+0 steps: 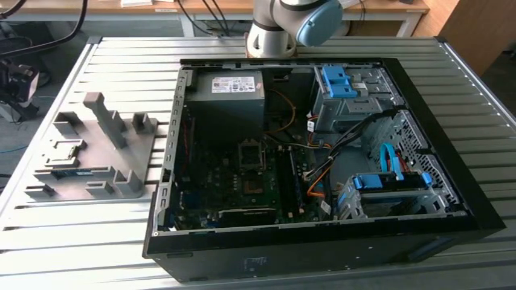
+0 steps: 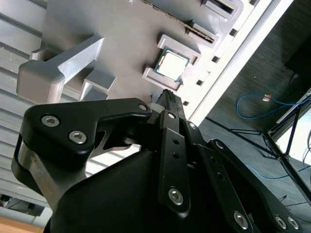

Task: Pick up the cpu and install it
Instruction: 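Reach for the cpu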

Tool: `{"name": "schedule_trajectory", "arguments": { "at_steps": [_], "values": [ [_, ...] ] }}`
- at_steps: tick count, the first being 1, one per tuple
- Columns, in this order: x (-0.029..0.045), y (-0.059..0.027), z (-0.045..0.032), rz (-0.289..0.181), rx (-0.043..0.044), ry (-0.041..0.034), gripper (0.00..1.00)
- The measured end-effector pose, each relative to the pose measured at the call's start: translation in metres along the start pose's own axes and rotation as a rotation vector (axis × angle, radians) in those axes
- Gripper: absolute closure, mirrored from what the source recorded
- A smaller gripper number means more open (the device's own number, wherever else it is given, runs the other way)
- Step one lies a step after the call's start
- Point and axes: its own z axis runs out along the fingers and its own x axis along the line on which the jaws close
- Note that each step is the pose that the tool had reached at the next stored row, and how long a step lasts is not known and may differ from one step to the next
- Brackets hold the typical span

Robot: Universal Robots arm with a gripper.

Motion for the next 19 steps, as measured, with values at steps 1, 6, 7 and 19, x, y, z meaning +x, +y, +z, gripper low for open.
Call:
{"name": "schedule_trajectory", "arguments": {
  "at_steps": [1, 6, 7, 19],
  "values": [
    [0.0000, 0.0000, 0.0008, 0.000, 0.0001, 0.0000, 0.90],
    [0.0002, -0.0002, 0.0055, 0.000, 0.0000, 0.0000, 0.90],
    [0.0002, -0.0003, 0.0065, 0.000, 0.0000, 0.0000, 0.90],
    [0.0005, -0.0009, 0.0186, 0.000, 0.0000, 0.0000, 0.90]
  ]
}}
